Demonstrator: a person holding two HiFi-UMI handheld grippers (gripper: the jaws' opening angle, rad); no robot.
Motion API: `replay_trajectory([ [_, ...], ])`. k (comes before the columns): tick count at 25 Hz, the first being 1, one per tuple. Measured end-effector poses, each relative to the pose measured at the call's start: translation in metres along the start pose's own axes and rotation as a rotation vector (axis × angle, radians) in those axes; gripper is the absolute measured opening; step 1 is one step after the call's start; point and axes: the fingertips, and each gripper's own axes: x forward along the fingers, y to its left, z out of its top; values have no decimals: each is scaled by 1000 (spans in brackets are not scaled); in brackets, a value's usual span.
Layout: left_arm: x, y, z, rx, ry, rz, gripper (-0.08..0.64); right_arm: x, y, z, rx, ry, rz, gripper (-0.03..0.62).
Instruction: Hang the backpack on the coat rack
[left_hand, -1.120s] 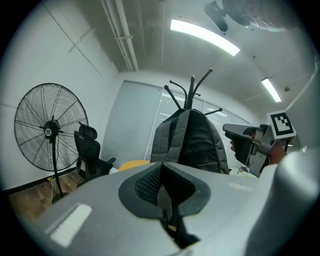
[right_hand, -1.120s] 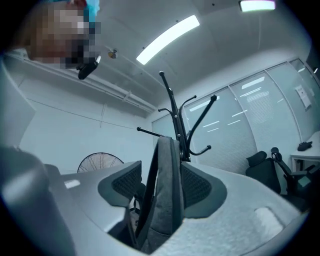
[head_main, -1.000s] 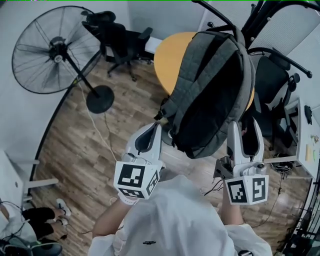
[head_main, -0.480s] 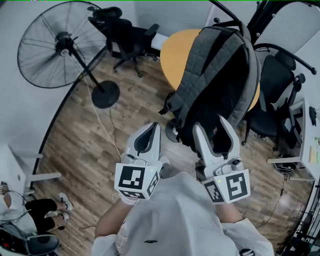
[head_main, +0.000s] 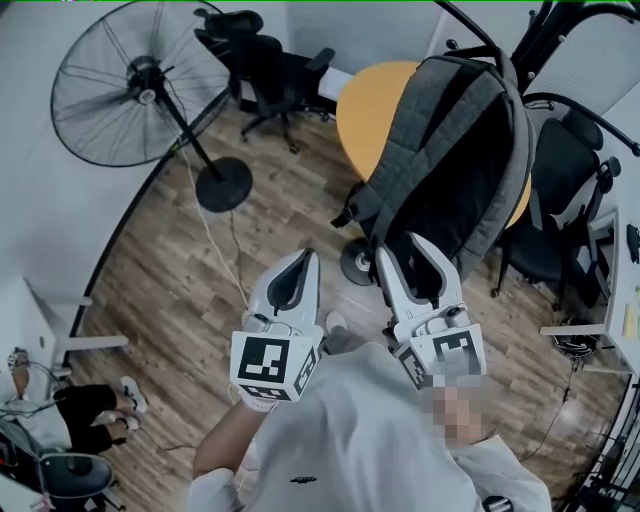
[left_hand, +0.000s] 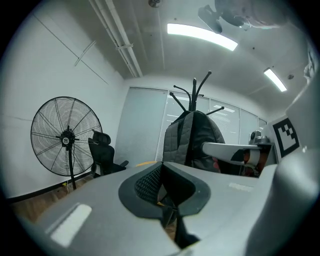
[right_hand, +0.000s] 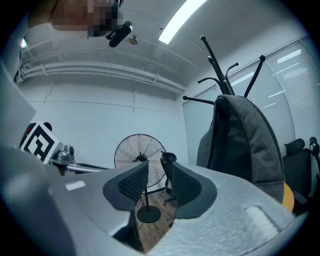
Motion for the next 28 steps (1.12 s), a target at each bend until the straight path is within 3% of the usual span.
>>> replay_trajectory([
  [7, -9, 11, -8, 16, 7, 41, 17, 11, -9, -12, -18, 41, -10, 96],
  [12, -13, 13, -12, 24, 2, 54, 17, 14, -10, -11, -30, 41, -1, 4],
  [28, -20, 25, -22, -9, 13, 102, 17, 18, -8, -23, -43, 83, 26, 3],
])
